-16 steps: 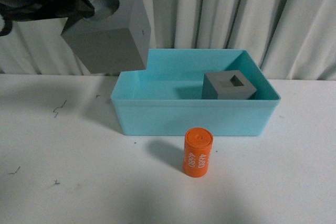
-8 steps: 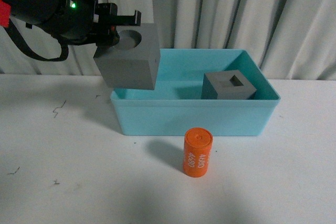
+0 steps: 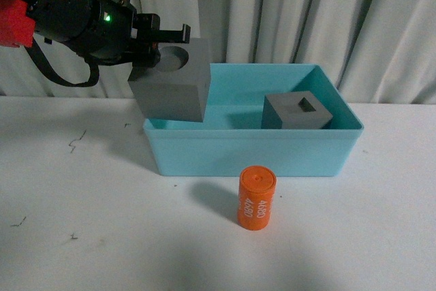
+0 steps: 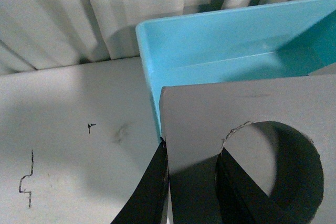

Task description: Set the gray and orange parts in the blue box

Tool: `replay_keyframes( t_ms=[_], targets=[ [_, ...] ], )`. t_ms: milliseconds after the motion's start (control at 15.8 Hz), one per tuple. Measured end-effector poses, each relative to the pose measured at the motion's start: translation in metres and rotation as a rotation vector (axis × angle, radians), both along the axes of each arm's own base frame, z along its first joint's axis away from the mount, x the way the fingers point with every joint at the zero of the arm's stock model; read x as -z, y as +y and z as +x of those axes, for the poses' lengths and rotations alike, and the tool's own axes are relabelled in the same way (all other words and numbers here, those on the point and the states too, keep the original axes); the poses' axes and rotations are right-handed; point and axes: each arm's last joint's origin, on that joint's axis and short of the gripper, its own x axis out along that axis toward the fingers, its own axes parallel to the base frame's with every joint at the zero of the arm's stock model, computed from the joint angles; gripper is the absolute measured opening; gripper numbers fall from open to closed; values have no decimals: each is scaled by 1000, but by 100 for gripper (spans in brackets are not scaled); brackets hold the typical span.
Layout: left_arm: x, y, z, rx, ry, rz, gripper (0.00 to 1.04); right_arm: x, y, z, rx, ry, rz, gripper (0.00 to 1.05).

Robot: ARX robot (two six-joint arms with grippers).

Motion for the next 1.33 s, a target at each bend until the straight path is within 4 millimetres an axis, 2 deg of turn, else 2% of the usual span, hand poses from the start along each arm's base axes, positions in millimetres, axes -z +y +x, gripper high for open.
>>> replay_keyframes(
  t_ms=[442,821,884,947,1137,1200,1263,1326],
  targets=[
    [2,-10,-3,17,15,-17,20,0,0,0,0,0,0,98],
    [5,-9,-3,4,18,-9,20,0,0,0,0,1,0,98],
    [7,-8,-4,2,24,-7,24,0,0,0,0,0,0,98],
    [9,-6,-4,-1,30,-6,38,0,0,0,0,0,0,98],
    [14,1,-9,-29,54,-15,69,0,0,0,0,0,0,98],
    [15,6,-16,-52,79,-32,80,0,0,0,0,0,0,98],
    [5,18,-36,-87,81,-88,98,0,0,0,0,0,0,98],
    [-10,28,-59,-100,68,-158,98,0,0,0,0,0,0,98]
  ],
)
